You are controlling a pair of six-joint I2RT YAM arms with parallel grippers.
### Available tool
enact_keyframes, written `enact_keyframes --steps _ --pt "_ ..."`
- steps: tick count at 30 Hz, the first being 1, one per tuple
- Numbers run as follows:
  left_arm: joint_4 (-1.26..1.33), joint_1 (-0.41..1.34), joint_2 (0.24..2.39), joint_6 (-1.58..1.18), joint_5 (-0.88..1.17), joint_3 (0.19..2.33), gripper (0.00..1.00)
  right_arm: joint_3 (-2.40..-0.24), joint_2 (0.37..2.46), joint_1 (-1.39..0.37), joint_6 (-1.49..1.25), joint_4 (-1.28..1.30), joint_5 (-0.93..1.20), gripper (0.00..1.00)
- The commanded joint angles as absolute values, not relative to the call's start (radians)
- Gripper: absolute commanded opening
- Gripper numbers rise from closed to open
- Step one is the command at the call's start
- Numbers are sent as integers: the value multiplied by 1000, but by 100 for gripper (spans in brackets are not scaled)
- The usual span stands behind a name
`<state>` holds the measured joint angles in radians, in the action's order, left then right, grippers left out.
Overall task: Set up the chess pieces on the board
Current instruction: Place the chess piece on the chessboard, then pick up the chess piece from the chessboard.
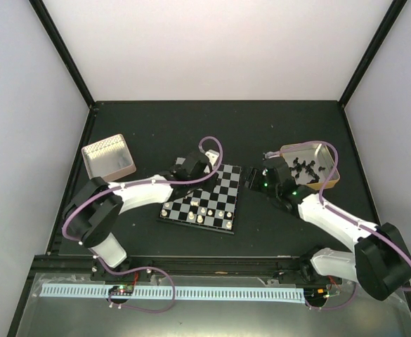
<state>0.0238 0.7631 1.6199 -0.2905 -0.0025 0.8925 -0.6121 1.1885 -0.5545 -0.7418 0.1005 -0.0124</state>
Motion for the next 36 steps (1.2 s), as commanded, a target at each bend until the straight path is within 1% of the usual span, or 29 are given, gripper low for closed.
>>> enact_keyframes --steps 1,6,9,13,14,15,17,21,25,29,33,36 --pt "4 777 1674 -290 -60 937 3 -621 1208 -539 -738 96 6 66" --pt "4 789 1715 -291 -100 936 6 -623 1228 -534 -735 95 18 66" --pt "-3 799 1729 -294 -111 934 10 -627 1235 -532 -732 96 24 66" --pt "-61 801 1721 -323 -93 949 22 -630 1232 -528 -729 100 30 66" --pt "-85 802 1708 -335 -83 959 27 -630 1229 -528 -729 101 31 66" --pt "-117 800 1695 -343 -71 972 35 -630 1225 -526 -729 104 31 66" --pt "-204 799 1671 -353 -55 1018 42 -628 1220 -526 -729 102 31 66" --pt "-337 793 1648 -383 -64 1093 49 -627 1219 -526 -732 98 39 66" --pt "-449 780 1672 -420 -50 1163 51 -625 1220 -525 -732 97 46 66" --pt "-513 776 1724 -434 13 1210 50 -621 1220 -525 -731 98 46 66" --pt "-537 776 1760 -443 36 1227 47 -618 1222 -525 -730 95 48 66" --pt "-556 775 1786 -441 45 1244 41 -615 1225 -525 -730 93 50 66"
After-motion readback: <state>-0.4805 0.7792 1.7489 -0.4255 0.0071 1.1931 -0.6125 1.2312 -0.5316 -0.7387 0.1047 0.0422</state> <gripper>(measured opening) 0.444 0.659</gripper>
